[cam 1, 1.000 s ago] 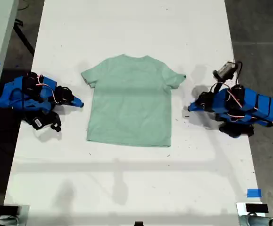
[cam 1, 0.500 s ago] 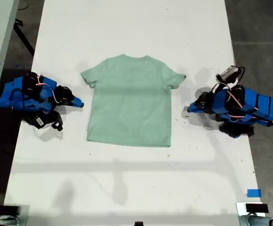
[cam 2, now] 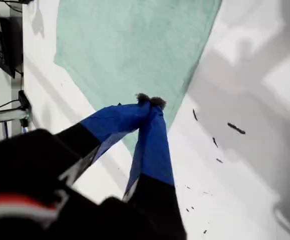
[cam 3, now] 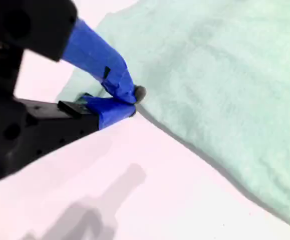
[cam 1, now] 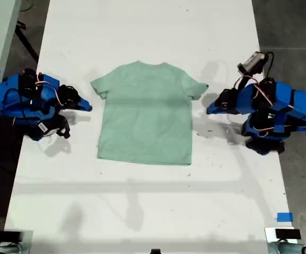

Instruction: Fold t-shirt

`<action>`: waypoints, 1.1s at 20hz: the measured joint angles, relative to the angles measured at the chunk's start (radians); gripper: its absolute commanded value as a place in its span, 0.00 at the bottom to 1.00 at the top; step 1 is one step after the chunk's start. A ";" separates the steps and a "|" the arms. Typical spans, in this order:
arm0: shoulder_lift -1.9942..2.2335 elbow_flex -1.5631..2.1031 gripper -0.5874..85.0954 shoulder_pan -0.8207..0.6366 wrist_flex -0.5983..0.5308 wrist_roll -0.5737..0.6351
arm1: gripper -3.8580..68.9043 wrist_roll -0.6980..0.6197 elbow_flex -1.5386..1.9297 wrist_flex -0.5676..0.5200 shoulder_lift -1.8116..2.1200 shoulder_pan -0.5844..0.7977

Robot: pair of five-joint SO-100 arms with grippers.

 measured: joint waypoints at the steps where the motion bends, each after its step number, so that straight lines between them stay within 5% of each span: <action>1: -0.063 -0.058 0.01 -0.015 -0.002 0.018 | 0.04 -0.032 -0.069 0.000 -0.071 0.021; 6: -0.345 -0.347 0.01 -0.110 0.015 0.114 | 0.04 -0.167 -0.385 0.054 -0.328 0.129; 15: -0.822 -0.890 0.01 -0.342 0.298 0.302 | 0.04 -0.376 -0.865 0.331 -0.669 0.321; 17: -0.847 -0.928 0.02 -0.376 0.319 0.324 | 0.09 -0.423 -0.923 0.373 -0.690 0.354; 20: -0.850 -0.937 0.09 -0.397 0.322 0.333 | 0.43 -0.488 -0.965 0.407 -0.723 0.391; 22: -0.861 -0.937 0.10 -0.397 0.322 0.333 | 0.49 -0.537 -0.965 0.413 -0.746 0.413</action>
